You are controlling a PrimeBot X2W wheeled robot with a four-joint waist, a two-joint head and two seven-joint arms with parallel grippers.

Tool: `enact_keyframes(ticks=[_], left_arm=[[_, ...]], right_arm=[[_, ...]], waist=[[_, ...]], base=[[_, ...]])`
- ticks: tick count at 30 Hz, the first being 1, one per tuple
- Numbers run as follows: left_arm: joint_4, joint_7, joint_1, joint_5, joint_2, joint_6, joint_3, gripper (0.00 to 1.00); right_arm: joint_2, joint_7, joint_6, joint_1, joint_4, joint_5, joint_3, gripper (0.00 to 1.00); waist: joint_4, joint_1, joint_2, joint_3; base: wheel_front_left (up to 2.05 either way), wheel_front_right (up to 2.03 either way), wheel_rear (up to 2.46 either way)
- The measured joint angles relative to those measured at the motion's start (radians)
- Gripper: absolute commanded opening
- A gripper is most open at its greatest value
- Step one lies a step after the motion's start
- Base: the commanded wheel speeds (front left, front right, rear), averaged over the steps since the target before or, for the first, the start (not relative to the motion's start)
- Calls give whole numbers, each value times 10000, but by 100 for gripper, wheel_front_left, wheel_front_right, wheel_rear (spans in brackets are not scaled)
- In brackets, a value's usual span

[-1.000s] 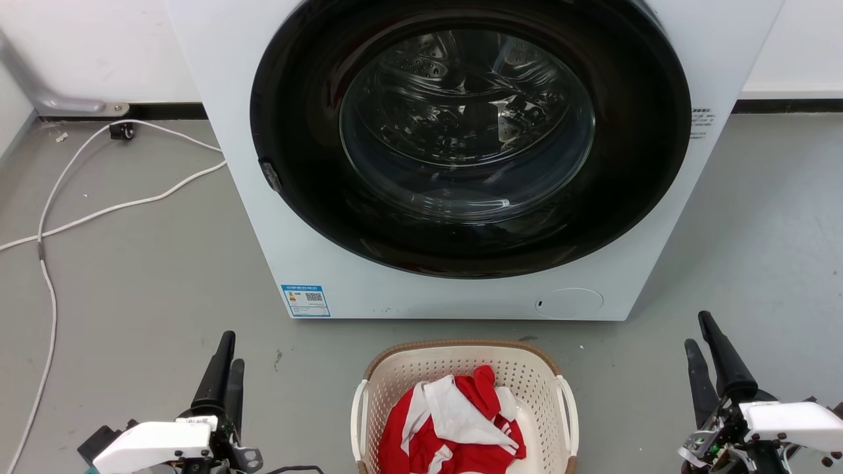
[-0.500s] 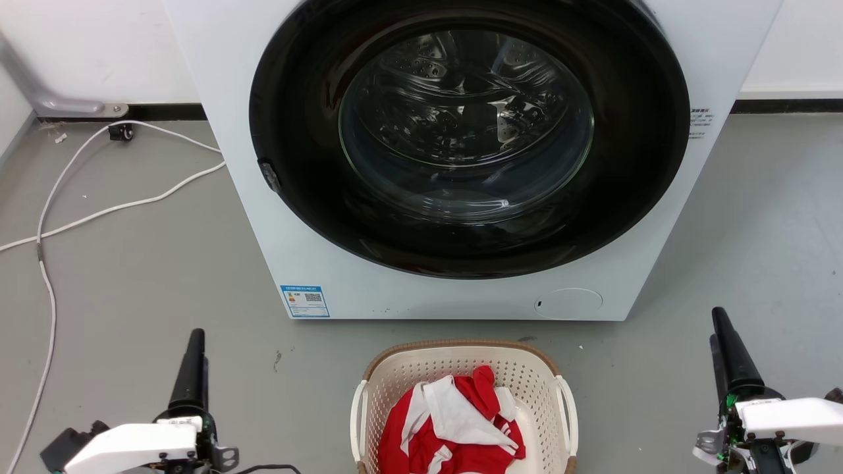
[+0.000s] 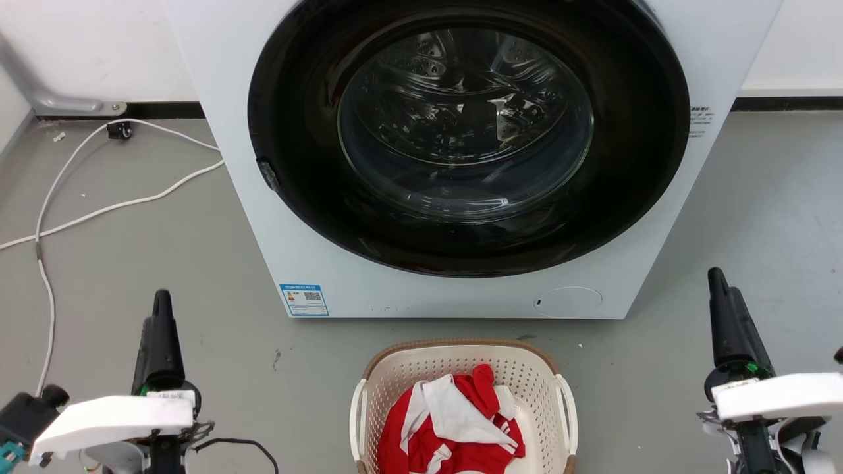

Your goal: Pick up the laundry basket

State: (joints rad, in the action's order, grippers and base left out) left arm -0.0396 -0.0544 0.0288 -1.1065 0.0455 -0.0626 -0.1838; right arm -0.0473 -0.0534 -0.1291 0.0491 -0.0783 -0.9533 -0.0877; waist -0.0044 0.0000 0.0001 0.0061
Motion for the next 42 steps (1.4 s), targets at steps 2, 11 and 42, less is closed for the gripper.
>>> enact_keyframes(ticks=[2, 11, 42], left_arm=[[378, -79, -2, 550, 6, 219, 144, 100], [1175, -368, -288, 2911, 10, 552, 1091, 100], [1453, -1208, -262, 7158, 1611, 2871, 4863, 100]], right_arm=[[-2, -67, 0, 9, 180, 491, 105, 100], [-2, -347, 0, -3, 700, 2435, 410, 100], [-6, -1225, -2, -185, 807, 7133, 506, 100]], waist=[[-5, 0, 0, 0], [-36, 0, 0, -27], [-120, 0, 0, 57]], base=[[0, 0, 0], [0, 0, 0], [0, 0, 0]])
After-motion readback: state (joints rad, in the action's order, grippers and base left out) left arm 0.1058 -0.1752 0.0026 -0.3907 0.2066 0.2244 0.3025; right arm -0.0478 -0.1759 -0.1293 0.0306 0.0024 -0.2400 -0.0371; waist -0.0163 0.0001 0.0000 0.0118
